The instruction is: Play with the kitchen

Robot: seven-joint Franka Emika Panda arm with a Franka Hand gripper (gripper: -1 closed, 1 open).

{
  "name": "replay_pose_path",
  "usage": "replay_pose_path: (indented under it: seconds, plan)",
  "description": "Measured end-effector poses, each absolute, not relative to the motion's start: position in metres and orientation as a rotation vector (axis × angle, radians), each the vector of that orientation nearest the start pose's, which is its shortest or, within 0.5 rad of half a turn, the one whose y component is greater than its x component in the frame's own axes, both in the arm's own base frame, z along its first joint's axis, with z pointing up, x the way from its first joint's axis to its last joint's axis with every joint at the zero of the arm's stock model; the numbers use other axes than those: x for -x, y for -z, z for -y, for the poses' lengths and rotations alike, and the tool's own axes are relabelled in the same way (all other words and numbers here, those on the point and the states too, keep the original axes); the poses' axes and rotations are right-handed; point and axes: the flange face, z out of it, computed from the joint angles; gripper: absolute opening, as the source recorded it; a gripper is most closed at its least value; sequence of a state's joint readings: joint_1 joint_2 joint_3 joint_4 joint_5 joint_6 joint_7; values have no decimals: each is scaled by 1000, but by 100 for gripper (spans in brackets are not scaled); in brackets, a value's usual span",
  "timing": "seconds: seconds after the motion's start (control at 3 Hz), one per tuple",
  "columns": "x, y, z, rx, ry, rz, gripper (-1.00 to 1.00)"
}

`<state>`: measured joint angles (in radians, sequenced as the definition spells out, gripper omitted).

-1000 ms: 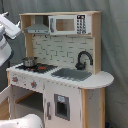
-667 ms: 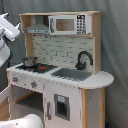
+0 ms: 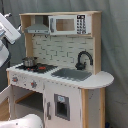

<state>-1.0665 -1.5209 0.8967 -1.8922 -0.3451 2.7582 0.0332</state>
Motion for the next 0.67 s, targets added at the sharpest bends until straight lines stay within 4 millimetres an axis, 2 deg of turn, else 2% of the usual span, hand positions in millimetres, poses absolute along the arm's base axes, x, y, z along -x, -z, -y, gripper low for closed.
replay_pose_path:
  seconds: [0.67]
  plan:
    - [-316,-709,-460,-1087,-1329,-363,100]
